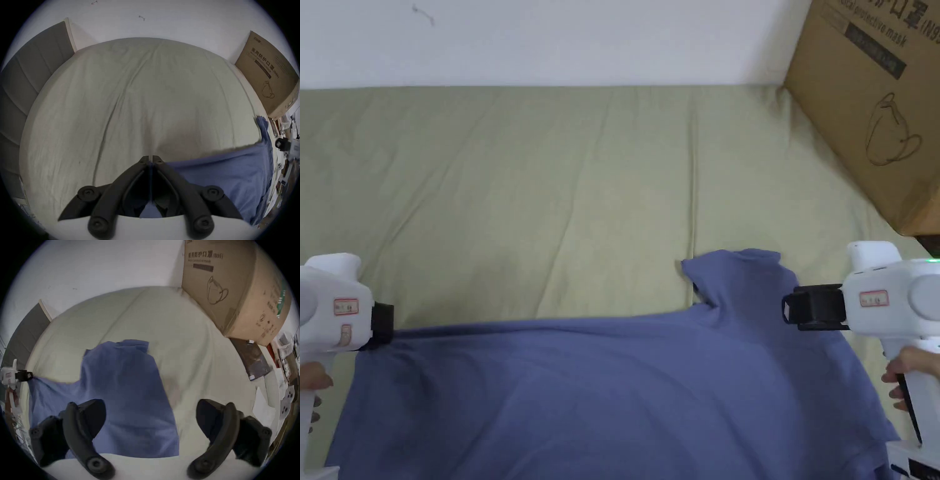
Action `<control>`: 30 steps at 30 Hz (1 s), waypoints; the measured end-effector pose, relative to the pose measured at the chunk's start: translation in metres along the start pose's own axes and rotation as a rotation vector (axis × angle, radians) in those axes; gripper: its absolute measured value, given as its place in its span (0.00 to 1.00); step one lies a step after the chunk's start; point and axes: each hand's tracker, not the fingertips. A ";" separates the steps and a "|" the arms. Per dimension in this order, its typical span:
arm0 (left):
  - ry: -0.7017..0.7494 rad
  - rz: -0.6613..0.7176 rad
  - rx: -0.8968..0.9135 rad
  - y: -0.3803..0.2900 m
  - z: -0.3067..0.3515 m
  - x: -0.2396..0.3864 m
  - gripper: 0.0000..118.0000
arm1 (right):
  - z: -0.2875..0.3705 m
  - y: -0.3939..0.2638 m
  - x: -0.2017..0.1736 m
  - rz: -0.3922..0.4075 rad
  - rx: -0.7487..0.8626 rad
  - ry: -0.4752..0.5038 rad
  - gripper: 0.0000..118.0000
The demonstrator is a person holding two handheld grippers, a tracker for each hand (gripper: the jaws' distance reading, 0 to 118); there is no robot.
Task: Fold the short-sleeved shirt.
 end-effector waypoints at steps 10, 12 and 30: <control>-0.006 -0.006 -0.004 -0.003 0.010 -0.004 0.01 | -0.014 -0.010 -0.022 0.056 -0.050 -0.039 0.00; -0.007 -0.007 0.007 -0.004 0.020 -0.004 0.01 | -0.009 -0.008 -0.022 0.032 -0.078 -0.015 0.00; 0.024 -0.050 0.350 -0.011 0.261 0.000 0.01 | 0.243 0.012 -0.020 -0.043 0.299 0.081 0.00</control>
